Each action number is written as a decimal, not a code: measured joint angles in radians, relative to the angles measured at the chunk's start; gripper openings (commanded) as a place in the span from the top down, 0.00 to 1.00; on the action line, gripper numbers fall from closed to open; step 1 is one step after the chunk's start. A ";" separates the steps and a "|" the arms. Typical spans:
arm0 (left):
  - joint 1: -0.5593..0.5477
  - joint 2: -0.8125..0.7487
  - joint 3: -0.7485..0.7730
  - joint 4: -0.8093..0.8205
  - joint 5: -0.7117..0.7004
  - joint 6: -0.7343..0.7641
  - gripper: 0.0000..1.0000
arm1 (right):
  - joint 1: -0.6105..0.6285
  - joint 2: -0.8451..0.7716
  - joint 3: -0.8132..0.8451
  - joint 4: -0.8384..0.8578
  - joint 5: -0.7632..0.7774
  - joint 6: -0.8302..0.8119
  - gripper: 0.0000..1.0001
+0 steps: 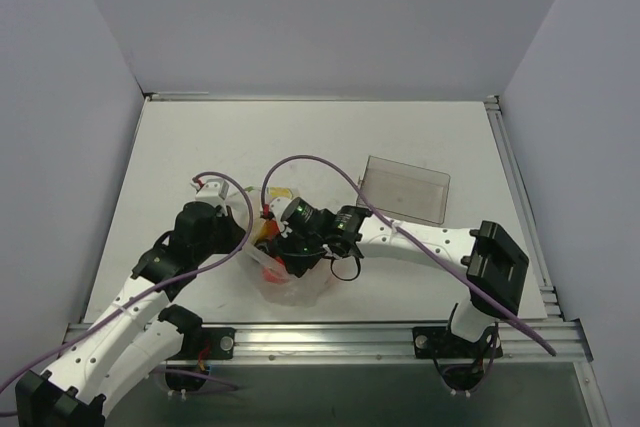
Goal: Untie the knot of the plastic bag and take out the fruit
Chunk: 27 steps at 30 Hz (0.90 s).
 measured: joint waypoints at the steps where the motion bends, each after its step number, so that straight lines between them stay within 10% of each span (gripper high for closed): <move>1: 0.000 0.000 0.000 0.001 0.000 0.000 1.00 | 0.000 -0.008 0.014 -0.005 0.031 0.000 0.60; 13: 0.000 -0.016 0.000 0.008 0.000 0.000 1.00 | -0.069 0.025 0.224 0.040 0.187 -0.021 0.64; 21: 0.000 -0.019 0.000 0.009 0.000 0.001 1.00 | -0.174 0.141 0.222 0.039 0.228 -0.035 0.42; 27: 0.000 -0.019 0.000 0.011 0.000 0.001 1.00 | -0.205 0.142 0.217 0.051 0.232 -0.035 0.45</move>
